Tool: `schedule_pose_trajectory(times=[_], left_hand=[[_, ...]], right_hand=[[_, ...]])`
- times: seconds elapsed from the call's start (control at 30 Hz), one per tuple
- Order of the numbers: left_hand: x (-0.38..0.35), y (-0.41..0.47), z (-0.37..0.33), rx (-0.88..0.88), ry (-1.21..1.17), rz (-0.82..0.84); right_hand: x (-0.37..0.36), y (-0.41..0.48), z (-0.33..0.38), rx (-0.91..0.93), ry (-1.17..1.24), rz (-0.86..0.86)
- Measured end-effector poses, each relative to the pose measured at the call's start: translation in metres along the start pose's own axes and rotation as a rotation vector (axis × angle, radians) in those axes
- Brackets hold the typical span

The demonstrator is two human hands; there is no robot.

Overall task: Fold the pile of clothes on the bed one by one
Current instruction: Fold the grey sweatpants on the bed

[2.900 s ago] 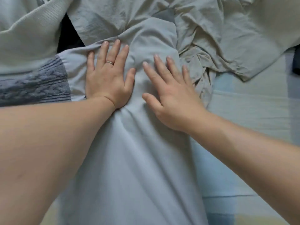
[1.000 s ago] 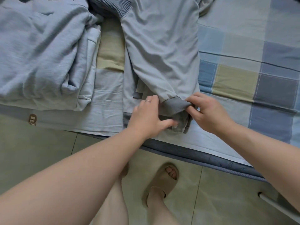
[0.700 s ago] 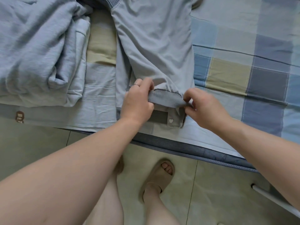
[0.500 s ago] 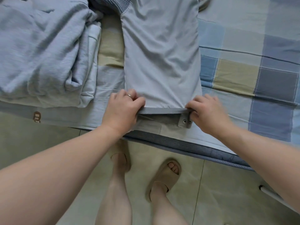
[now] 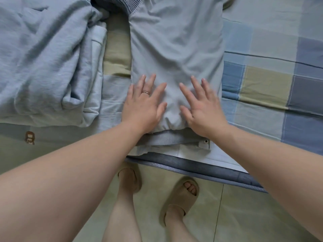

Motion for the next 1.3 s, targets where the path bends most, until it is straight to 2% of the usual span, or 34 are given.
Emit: schedule_pose_trajectory(times=[0.07, 0.23, 0.3, 0.5, 0.57, 0.63, 0.73, 0.9, 1.17, 1.23, 1.3], left_hand=[[-0.025, 0.003, 0.017, 0.032, 0.027, 0.112], [-0.053, -0.014, 0.032, 0.054, -0.003, 0.069], [-0.048, -0.016, 0.029, 0.067, -0.004, 0.111], [0.024, 0.024, 0.008, 0.139, -0.077, 0.361], [0.064, 0.048, 0.012, 0.111, -0.153, 0.344], [0.110, 0.072, 0.028, 0.053, -0.191, 0.199], [0.180, 0.101, 0.069, -0.031, -0.213, -0.020], [0.265, 0.148, 0.170, 0.004, -0.142, -0.112], [0.345, 0.215, 0.375, 0.442, -0.009, -0.037], [0.351, 0.230, 0.407, 0.517, -0.039, -0.055], [0.353, 0.246, 0.431, 0.625, -0.180, -0.107]], right_hand=[[-0.029, 0.009, 0.005, -0.019, -0.070, 0.078], [-0.066, 0.002, 0.012, -0.067, -0.118, 0.076], [-0.063, -0.004, 0.013, -0.069, -0.105, 0.117], [-0.003, 0.020, 0.016, -0.110, 0.039, 0.461], [0.030, 0.043, 0.026, -0.151, 0.144, 0.401], [0.061, 0.073, 0.043, -0.158, 0.204, 0.281], [0.102, 0.127, 0.085, -0.137, 0.248, 0.149], [0.145, 0.227, 0.152, -0.115, 0.294, 0.013], [0.144, 0.378, 0.245, -0.102, 0.043, 0.055], [0.130, 0.407, 0.259, -0.158, 0.082, 0.118], [0.114, 0.435, 0.270, -0.225, 0.129, 0.238]])
Point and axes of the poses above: each hand's wrist, its own y-axis towards the middle knuckle, its own x-axis out of the back of the hand, z = x × y, the point moved 2 cm from there along y, towards the middle knuckle, and after that the axes turned 13 degrees about -y, right-handed, at the moved point
